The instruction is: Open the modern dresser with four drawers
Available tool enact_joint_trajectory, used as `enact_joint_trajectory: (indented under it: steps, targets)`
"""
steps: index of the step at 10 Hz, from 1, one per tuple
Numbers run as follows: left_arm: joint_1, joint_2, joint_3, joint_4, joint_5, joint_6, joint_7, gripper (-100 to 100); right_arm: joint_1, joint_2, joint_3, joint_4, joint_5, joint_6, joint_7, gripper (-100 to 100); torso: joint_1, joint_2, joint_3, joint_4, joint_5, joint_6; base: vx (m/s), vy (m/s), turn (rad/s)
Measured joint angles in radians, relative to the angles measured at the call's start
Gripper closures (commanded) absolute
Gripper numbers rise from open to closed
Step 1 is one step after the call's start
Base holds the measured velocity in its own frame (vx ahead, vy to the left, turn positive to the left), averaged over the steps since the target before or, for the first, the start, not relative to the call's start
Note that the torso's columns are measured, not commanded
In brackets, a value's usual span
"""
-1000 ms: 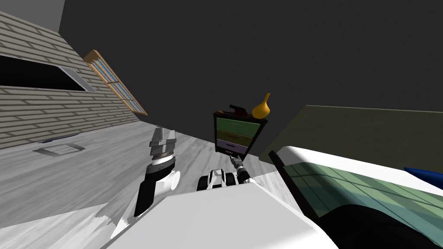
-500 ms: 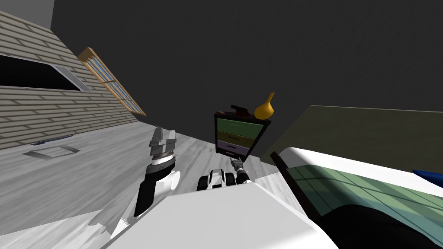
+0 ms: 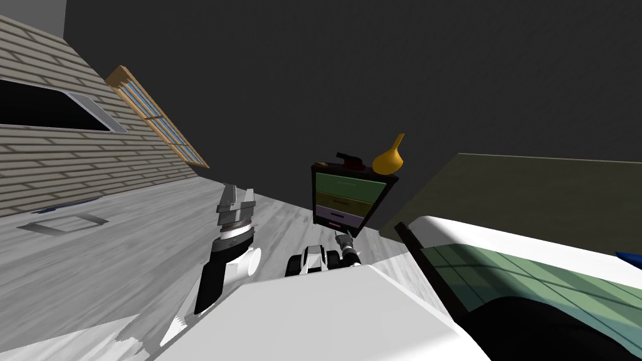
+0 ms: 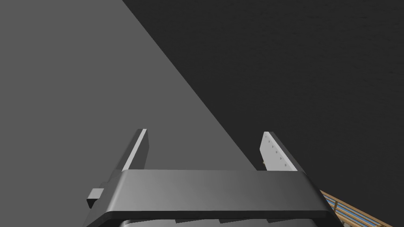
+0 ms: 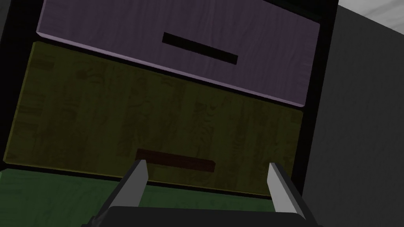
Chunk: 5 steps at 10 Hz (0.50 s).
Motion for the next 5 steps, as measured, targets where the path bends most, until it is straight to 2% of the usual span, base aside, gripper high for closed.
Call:
enact_joint_trajectory:
  steps: [2,5]
  targets:
    - [0.000,0.000,0.000,0.000,0.000,0.000,0.000,0,-0.006,0.007,0.008,0.031,0.067,0.025,-0.016,-100,-0.001,0.000,0.000,0.000,0.000,0.000,0.068,0.010,-0.008]
    - [0.000,0.000,0.000,0.000,0.000,0.000,0.000,0,-0.017,0.009,0.031,0.064,0.149,0.090,0.007,-100,0.000,-0.001,-0.001,0.000,0.000,0.000,0.099,0.017,-0.003]
